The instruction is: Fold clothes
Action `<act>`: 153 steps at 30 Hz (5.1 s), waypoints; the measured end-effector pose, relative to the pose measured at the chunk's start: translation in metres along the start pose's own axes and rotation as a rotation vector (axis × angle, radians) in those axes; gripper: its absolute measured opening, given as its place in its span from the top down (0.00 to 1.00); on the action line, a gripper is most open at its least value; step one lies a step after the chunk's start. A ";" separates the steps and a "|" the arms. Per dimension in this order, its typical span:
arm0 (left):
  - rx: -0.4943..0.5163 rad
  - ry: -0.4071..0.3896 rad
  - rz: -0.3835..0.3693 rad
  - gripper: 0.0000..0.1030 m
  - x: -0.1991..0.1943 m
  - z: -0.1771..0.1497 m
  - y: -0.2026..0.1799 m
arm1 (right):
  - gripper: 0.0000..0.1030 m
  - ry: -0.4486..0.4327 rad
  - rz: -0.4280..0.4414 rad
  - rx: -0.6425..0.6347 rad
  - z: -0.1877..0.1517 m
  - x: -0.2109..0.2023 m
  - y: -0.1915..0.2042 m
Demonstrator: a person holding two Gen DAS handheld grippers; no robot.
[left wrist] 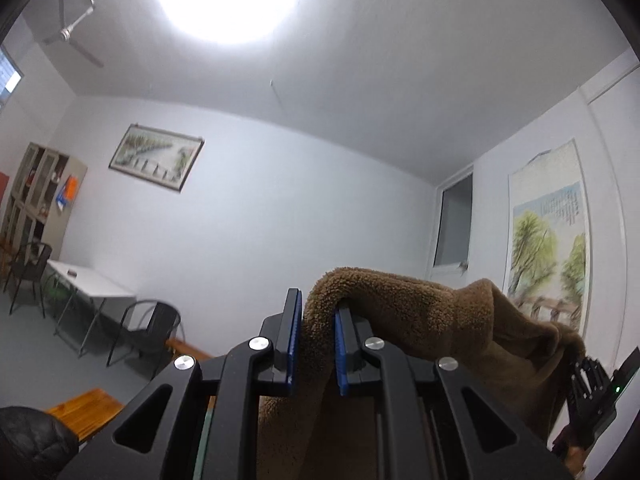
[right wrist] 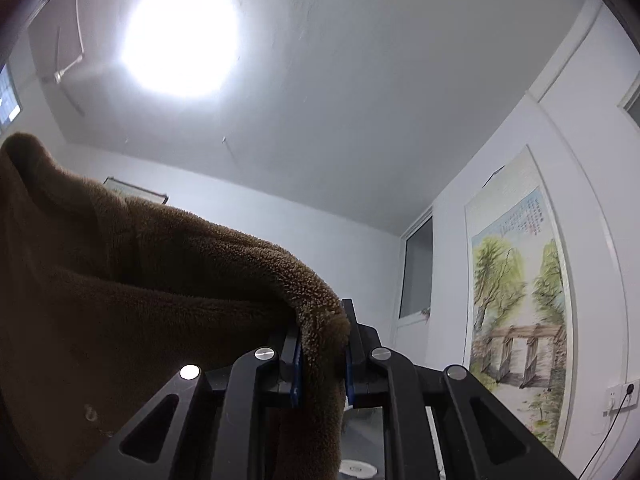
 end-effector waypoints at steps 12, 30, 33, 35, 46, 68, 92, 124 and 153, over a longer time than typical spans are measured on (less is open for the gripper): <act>0.111 -0.041 0.099 0.81 -0.007 0.015 0.005 | 0.84 0.027 0.037 -0.024 -0.009 -0.021 0.017; 0.019 0.500 0.145 0.81 0.219 -0.199 0.137 | 0.84 0.454 0.096 -0.094 -0.206 0.065 0.102; -0.004 0.610 0.172 0.81 0.257 -0.252 0.167 | 0.84 0.583 0.089 -0.107 -0.265 0.093 0.111; -0.020 0.684 0.189 0.81 0.282 -0.287 0.186 | 0.84 0.672 0.087 -0.150 -0.312 0.107 0.122; -0.115 1.176 0.060 0.75 0.330 -0.492 0.209 | 0.84 1.053 0.102 -0.293 -0.508 0.114 0.150; -0.140 1.474 0.003 0.88 0.372 -0.658 0.170 | 0.84 1.133 0.086 -0.227 -0.556 0.137 0.125; 0.030 1.456 0.319 0.45 0.381 -0.646 0.245 | 0.21 1.303 0.254 -0.143 -0.616 0.167 0.213; -0.045 1.388 0.327 0.01 0.377 -0.659 0.266 | 0.17 1.409 0.323 -0.396 -0.670 0.198 0.339; -0.327 1.480 0.190 0.01 0.152 -0.541 0.242 | 0.11 1.517 0.627 -0.107 -0.531 -0.084 0.300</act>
Point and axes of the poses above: each gripper's, at about its wrist camera, not at the fingertips, and x roughly the way its jaws point, y to its left, z to its top, the point moved 9 cm from there along x, roughly the way its jaws point, and after that the axes turned 8 degrees about -z, right-handed, at the moved point
